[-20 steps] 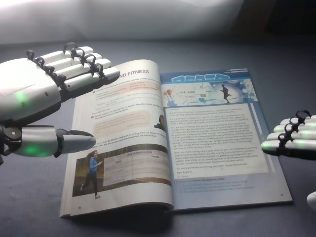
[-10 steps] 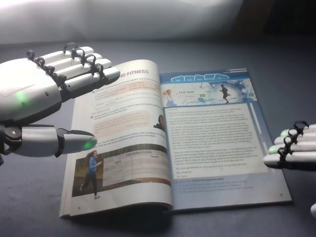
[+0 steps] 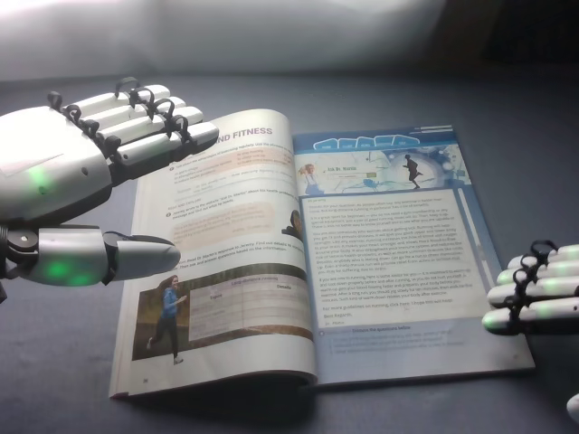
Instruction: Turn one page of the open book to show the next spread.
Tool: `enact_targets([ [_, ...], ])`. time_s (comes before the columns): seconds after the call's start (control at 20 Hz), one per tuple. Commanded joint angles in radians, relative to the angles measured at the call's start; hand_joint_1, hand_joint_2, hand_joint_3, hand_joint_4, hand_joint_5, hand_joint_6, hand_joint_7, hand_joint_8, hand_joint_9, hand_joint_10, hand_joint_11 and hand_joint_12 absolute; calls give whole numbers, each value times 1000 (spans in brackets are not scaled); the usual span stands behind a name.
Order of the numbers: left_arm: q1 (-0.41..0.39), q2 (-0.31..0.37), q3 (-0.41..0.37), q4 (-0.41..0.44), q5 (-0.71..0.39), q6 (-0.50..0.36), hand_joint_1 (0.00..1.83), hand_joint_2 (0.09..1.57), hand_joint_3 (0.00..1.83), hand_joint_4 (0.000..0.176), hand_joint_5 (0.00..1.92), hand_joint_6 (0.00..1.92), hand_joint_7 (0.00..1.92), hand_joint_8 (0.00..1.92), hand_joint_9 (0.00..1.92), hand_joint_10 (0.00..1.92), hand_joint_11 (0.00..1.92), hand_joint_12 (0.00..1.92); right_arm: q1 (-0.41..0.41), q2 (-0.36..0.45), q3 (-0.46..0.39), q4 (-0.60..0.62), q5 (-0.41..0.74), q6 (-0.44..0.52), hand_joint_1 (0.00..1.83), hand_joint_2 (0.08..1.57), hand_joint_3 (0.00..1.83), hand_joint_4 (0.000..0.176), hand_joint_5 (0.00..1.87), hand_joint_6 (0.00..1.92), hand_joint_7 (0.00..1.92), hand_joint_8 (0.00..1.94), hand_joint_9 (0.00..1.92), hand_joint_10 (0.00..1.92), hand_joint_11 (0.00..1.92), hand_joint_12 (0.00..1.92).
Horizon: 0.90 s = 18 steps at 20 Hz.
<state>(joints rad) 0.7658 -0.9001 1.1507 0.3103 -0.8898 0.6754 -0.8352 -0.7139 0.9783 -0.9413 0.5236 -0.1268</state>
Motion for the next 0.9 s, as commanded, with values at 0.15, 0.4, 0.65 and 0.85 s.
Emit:
enact_targets([
  [0.15, -5, 5, 3, -33, -118, -1, 31, 1246, 0, 0, 0, 0, 0, 0, 0, 0, 0, 0, 15, -14, 10, 4, 45, 17, 0, 1235, 0, 0, 121, 20, 0, 0, 0, 0, 0, 0],
  [0.4, -5, 5, 2, -35, -120, 0, 7, 1252, 2, 0, 0, 0, 0, 0, 0, 0, 0, 0, 15, -48, 29, -29, 45, 47, 0, 1213, 0, 0, 77, 0, 0, 0, 0, 0, 0, 0],
  [0.65, -5, 6, 2, -38, -123, 2, 107, 1255, 2, 0, 0, 0, 0, 0, 0, 0, 0, 0, 21, -79, 50, -73, 45, 89, 0, 1213, 0, 0, 75, 12, 0, 0, 0, 0, 0, 0],
  [0.85, -4, 6, 2, -40, -124, 3, 161, 1264, 3, 0, 0, 0, 0, 0, 0, 0, 0, 0, 26, -100, 62, -75, 45, 90, 0, 1212, 0, 0, 73, 9, 0, 0, 0, 0, 0, 0],
])
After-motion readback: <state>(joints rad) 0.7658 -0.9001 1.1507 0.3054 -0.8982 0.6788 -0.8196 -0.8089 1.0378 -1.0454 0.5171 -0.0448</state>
